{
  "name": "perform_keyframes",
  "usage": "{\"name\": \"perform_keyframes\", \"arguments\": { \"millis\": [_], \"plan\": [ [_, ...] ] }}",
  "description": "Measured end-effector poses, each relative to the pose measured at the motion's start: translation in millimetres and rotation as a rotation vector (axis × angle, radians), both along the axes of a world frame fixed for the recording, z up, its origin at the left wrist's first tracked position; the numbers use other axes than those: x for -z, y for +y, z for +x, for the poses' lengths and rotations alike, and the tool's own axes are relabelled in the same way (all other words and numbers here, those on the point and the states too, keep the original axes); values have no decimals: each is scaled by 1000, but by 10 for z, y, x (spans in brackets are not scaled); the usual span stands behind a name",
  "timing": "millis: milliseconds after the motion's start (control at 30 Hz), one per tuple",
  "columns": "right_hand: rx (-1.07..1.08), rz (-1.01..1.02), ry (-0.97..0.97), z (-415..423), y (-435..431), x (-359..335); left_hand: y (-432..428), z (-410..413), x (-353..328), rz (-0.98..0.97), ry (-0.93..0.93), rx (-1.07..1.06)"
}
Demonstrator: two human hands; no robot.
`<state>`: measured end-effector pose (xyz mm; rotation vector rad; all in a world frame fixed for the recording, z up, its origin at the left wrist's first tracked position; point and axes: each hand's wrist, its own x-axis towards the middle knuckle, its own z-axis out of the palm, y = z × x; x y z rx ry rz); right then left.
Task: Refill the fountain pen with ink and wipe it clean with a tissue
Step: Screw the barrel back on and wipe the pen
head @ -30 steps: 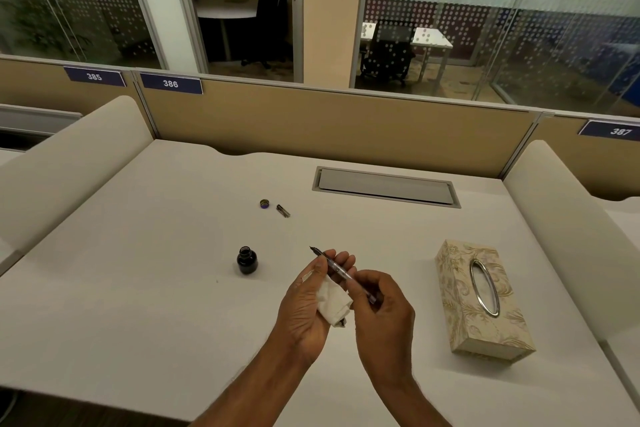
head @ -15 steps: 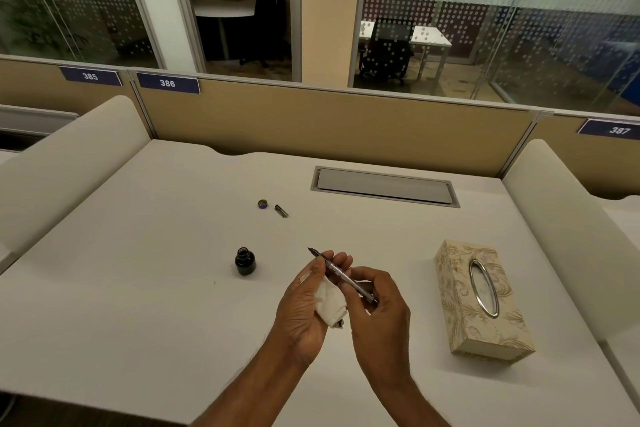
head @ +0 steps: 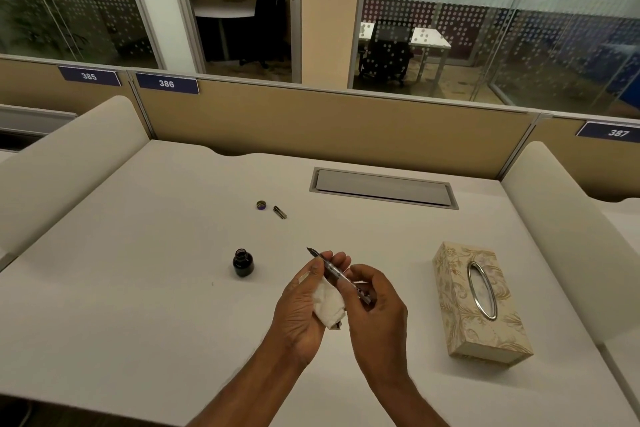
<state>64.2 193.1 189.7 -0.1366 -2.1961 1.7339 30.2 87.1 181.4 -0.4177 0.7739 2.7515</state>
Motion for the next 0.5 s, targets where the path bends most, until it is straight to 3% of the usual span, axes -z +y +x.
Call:
{"name": "perform_keyframes", "arguments": {
  "millis": [500],
  "plan": [
    [-1, -23, -25, 12, -7, -34, 5, -23, 72, 17, 9, 2]
  ]
}}
